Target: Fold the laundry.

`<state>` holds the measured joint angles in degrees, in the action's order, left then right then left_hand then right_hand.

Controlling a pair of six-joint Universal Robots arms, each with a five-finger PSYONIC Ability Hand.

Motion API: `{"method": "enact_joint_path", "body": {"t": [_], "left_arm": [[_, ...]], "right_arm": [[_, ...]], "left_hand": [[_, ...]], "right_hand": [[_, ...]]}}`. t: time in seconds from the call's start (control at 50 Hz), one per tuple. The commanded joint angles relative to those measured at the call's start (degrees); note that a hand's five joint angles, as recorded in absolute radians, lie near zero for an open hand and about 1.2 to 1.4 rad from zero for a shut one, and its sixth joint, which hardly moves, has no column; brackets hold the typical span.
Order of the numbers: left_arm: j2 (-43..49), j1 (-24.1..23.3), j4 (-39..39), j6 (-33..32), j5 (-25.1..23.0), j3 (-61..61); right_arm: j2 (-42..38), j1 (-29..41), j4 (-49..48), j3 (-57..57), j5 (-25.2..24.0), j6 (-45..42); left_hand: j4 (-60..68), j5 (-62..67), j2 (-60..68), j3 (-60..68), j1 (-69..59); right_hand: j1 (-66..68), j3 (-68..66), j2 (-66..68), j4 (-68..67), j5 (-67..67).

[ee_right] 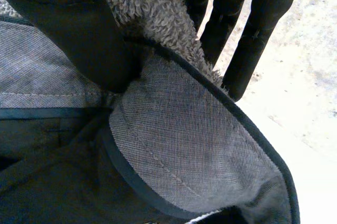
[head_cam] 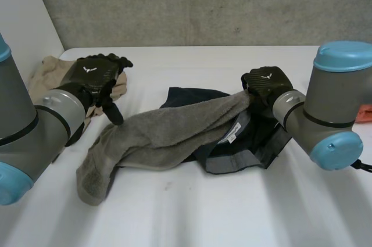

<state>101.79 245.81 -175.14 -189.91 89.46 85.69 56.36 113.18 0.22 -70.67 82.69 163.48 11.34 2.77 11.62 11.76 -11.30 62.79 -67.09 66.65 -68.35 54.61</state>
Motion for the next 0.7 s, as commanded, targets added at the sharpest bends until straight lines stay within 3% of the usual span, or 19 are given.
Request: {"method": "enact_joint_path", "body": {"t": [0.02,0.22,0.3,0.38,0.4,0.46,0.48,0.52,0.7], "left_arm": [[0.5,-1.8,2.0,-3.1,-1.2,-0.6],[17.4,-5.3,-1.4,-6.3,-5.4,-11.8],[24.9,-7.4,0.0,-8.5,-3.2,-18.9],[31.3,-8.9,3.4,-9.7,1.7,-25.0],[32.9,-9.6,5.2,-9.7,2.9,-27.1],[34.8,-10.6,7.8,-9.5,4.1,-29.4],[35.2,-11.0,9.1,-9.2,4.7,-30.7],[35.1,-10.9,10.1,-8.9,5.4,-31.5],[21.7,-4.3,3.5,-3.7,15.3,-30.0]], "right_arm": [[1.2,-0.2,-0.6,-1.1,-2.8,1.1],[4.2,0.3,-1.8,-3.6,-6.5,-0.8],[4.9,0.2,-3.1,-5.1,-7.4,-1.1],[5.0,0.1,-4.3,-6.4,-7.8,-1.5],[5.0,0.2,-4.5,-6.8,-7.9,-1.8],[5.0,0.0,-4.8,-7.2,-7.6,-2.6],[5.0,-0.1,-4.8,-7.3,-7.5,-3.3],[5.1,-0.4,-4.8,-7.3,-7.3,-3.9],[5.0,-2.1,-4.9,-6.3,-7.1,-3.1]], "left_hand": [[-1.3,-2.8,-1.6,-1.8,1.3],[-1.3,-2.8,-1.6,-1.8,1.3],[-1.3,-2.8,-1.6,-1.8,1.3],[-1.3,-2.8,-1.6,-1.8,1.3],[2.7,1.3,2.4,2.3,-2.7],[17.5,16.0,17.2,17.0,-17.5],[39.5,38.1,39.2,39.1,-39.6],[67.0,65.6,66.7,66.6,-67.1],[68.7,67.2,68.4,68.2,-68.7]], "right_hand": [[17.2,-12.9,13.4,-11.6,15.4],[17.2,-12.9,13.4,-11.6,15.4],[17.2,-12.9,13.4,-11.6,15.4],[-1.9,6.2,-5.8,7.5,-3.7],[-14.8,19.1,-18.7,20.4,-16.6],[-35.1,39.4,-38.9,40.6,-36.9],[-45.8,50.1,-49.6,51.3,-47.6],[-52.8,57.1,-56.6,58.4,-54.6],[-52.8,57.1,-56.6,58.4,-54.6]]}}
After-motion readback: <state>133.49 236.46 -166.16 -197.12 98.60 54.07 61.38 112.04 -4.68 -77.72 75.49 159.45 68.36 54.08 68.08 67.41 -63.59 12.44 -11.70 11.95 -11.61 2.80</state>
